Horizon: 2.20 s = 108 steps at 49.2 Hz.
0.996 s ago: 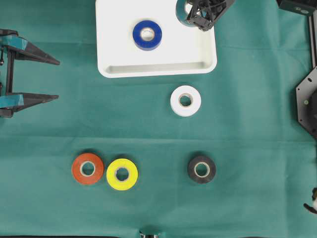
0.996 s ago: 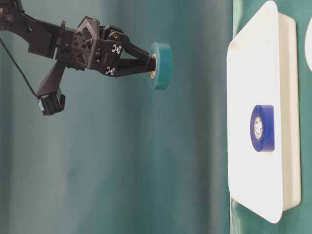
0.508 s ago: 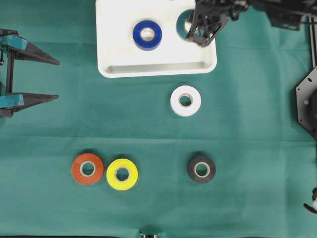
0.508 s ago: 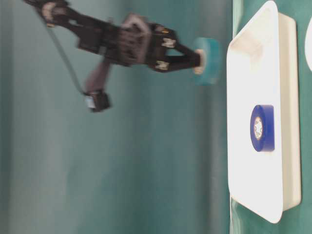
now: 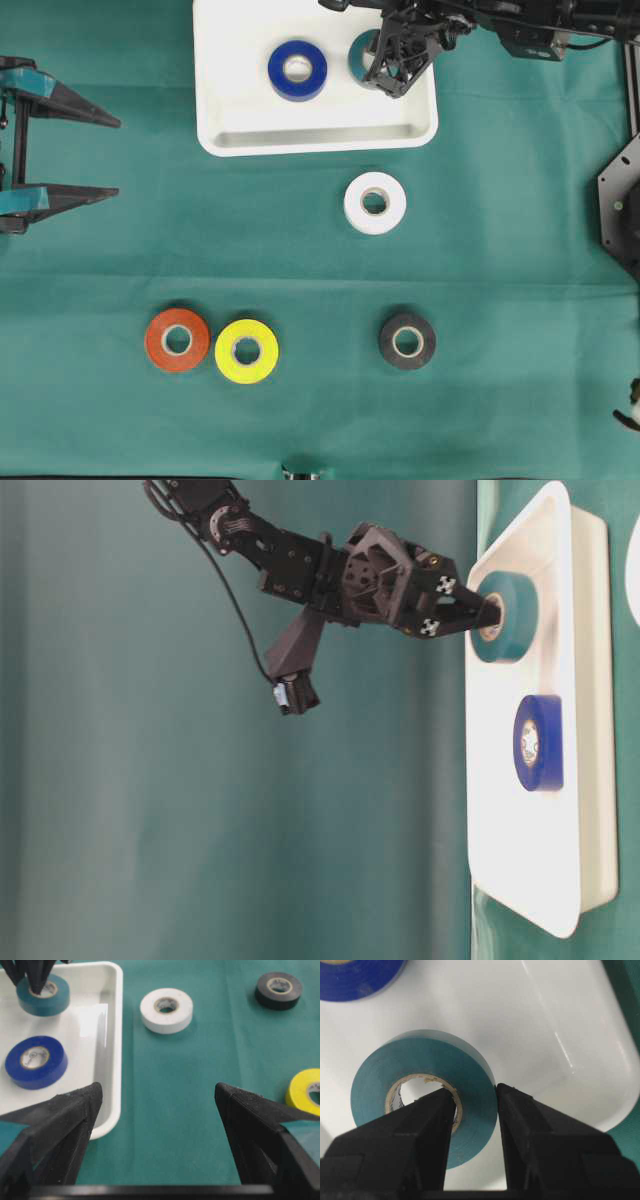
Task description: Pick up the tape from a random location and place it into the white case.
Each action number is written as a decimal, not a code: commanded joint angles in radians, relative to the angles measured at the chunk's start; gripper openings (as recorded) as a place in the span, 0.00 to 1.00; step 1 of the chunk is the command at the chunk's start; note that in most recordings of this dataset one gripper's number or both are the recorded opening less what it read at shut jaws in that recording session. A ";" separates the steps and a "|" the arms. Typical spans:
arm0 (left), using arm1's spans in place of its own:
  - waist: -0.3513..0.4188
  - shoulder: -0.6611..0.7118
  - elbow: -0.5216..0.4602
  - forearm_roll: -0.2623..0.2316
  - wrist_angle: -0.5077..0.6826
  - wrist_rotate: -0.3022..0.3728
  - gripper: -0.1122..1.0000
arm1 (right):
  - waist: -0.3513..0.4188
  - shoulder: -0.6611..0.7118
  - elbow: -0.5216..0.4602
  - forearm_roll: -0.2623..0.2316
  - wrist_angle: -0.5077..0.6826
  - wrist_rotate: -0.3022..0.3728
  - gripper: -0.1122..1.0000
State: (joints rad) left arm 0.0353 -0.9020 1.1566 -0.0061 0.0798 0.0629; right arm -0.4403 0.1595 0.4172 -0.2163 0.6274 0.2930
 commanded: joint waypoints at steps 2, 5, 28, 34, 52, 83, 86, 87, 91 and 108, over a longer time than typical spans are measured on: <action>0.003 0.005 -0.011 -0.002 -0.005 0.000 0.98 | -0.002 -0.015 -0.005 -0.003 -0.011 0.000 0.37; 0.003 0.005 -0.011 -0.002 -0.005 0.000 0.98 | -0.002 -0.015 -0.005 -0.003 -0.012 0.000 0.37; 0.003 0.005 -0.012 -0.003 -0.005 0.000 0.98 | -0.002 -0.015 -0.003 -0.003 -0.018 -0.005 0.37; 0.003 0.005 -0.012 -0.002 -0.005 0.000 0.98 | -0.002 -0.015 -0.003 -0.003 -0.018 -0.003 0.44; 0.005 0.005 -0.012 -0.002 -0.003 -0.002 0.98 | -0.002 -0.072 0.000 -0.032 -0.014 -0.003 0.88; 0.034 0.005 -0.012 -0.002 -0.005 0.000 0.98 | 0.009 -0.396 -0.002 -0.046 0.187 -0.006 0.89; 0.034 0.005 -0.012 -0.002 -0.005 0.000 0.98 | 0.009 -0.417 0.000 -0.048 0.193 -0.006 0.89; 0.034 0.005 -0.012 -0.003 -0.005 0.000 0.98 | 0.009 -0.423 0.000 -0.048 0.193 -0.006 0.89; 0.034 0.005 -0.012 -0.002 -0.005 0.000 0.98 | 0.009 -0.437 0.002 -0.048 0.195 -0.006 0.89; 0.034 0.005 -0.012 -0.002 -0.005 0.000 0.98 | 0.028 -0.437 0.003 -0.041 0.195 -0.002 0.89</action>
State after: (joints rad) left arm 0.0660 -0.9020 1.1566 -0.0061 0.0798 0.0629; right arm -0.4295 -0.2577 0.4310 -0.2592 0.8268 0.2884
